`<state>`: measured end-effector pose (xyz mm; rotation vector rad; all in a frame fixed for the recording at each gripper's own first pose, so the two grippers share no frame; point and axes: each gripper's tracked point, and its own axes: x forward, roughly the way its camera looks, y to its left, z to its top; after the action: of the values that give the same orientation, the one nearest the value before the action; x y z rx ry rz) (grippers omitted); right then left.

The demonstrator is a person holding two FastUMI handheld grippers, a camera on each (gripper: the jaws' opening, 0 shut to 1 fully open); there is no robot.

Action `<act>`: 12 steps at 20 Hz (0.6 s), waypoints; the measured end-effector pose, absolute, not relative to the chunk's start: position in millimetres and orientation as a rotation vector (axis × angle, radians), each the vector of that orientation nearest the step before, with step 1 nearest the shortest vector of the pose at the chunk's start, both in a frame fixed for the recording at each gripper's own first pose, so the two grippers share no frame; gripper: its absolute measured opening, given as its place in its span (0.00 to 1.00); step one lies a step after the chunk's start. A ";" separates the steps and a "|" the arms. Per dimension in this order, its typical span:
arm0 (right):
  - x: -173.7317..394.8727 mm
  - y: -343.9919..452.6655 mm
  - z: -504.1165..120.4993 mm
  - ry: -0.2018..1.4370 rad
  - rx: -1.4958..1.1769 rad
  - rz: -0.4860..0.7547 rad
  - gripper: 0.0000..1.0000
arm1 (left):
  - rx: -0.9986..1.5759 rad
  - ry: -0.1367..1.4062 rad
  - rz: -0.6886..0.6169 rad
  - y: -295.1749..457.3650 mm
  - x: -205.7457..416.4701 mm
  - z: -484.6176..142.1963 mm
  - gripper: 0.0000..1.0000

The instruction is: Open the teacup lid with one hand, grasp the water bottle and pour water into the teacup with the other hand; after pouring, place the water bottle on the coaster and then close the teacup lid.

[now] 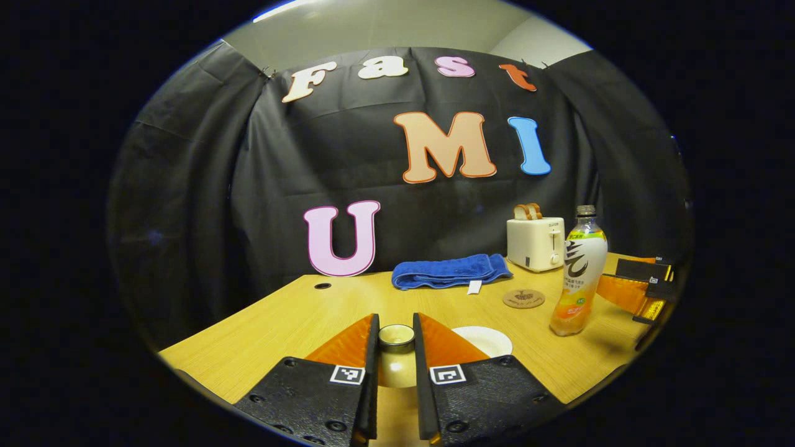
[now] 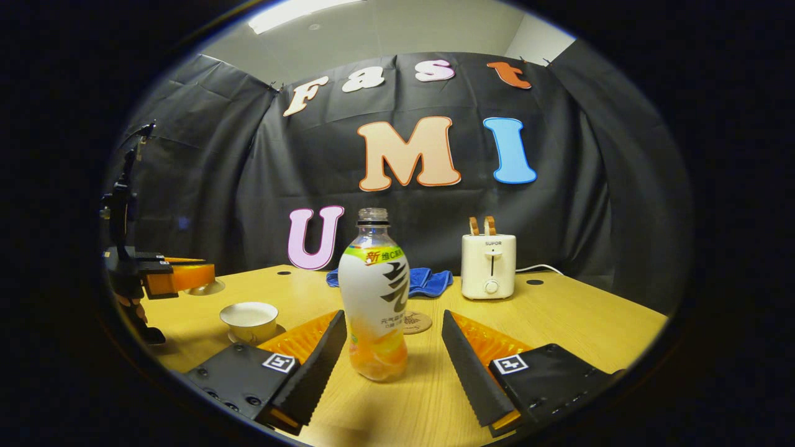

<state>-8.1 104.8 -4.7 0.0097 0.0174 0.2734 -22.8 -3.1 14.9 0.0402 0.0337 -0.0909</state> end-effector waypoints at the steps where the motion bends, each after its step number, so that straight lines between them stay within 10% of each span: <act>1: -5.3 109.6 -4.9 0.017 0.011 0.278 0.98 | 0.034 0.037 -0.087 0.0 -23.0 13.7 0.23; 12: 30.4 138.7 -15.5 0.079 0.006 0.285 0.85 | 0.027 -0.007 -0.081 14.8 -27.7 29.1 0.23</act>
<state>30.4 138.7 -15.5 0.0062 0.0794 0.2849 -27.7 14.8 29.1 0.0271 -0.0070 -0.0810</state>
